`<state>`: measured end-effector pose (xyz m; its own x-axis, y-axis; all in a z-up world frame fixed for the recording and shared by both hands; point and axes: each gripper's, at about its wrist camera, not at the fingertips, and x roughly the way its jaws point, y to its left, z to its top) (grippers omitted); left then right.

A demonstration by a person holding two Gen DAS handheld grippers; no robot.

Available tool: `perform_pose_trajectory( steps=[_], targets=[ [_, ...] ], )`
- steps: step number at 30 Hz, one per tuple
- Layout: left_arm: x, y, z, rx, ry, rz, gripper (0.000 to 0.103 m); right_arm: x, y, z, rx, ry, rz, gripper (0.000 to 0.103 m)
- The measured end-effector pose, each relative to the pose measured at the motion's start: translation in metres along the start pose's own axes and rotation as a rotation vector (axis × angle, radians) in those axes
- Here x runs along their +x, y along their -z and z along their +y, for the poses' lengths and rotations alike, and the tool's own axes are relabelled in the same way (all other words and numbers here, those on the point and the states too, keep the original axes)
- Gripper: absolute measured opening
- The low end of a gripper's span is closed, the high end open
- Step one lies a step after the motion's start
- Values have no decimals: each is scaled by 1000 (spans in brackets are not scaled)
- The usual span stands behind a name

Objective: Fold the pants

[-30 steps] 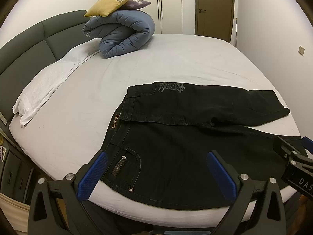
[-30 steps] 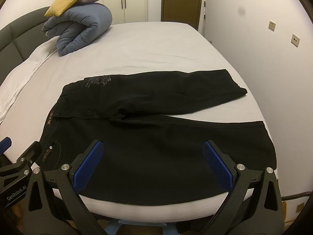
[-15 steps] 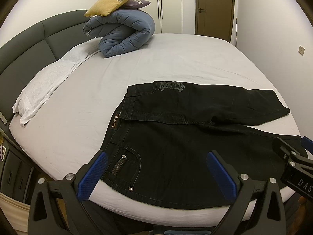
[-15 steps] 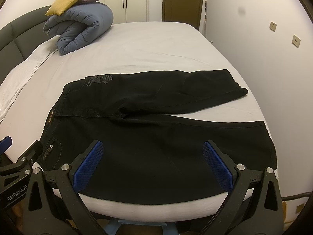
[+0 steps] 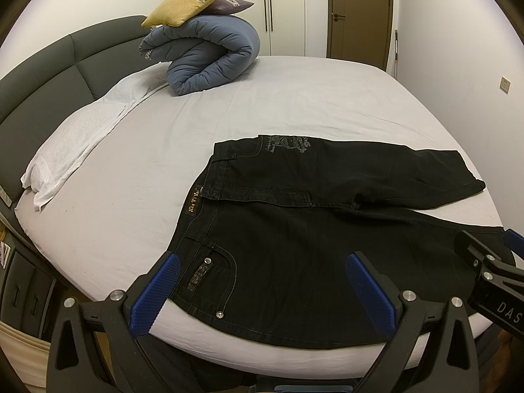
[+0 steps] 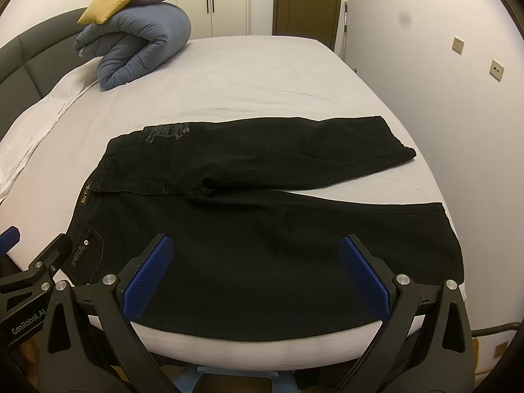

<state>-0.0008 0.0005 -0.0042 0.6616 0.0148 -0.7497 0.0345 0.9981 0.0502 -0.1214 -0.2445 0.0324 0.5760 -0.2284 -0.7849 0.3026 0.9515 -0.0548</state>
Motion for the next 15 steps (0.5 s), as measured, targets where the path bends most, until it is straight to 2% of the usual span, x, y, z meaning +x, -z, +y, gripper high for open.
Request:
perform_pose_trajectory(
  steps=[15],
  targets=[
    [5, 7, 6, 0, 1, 1, 103, 0, 3, 4, -5, -3, 2, 103]
  ],
)
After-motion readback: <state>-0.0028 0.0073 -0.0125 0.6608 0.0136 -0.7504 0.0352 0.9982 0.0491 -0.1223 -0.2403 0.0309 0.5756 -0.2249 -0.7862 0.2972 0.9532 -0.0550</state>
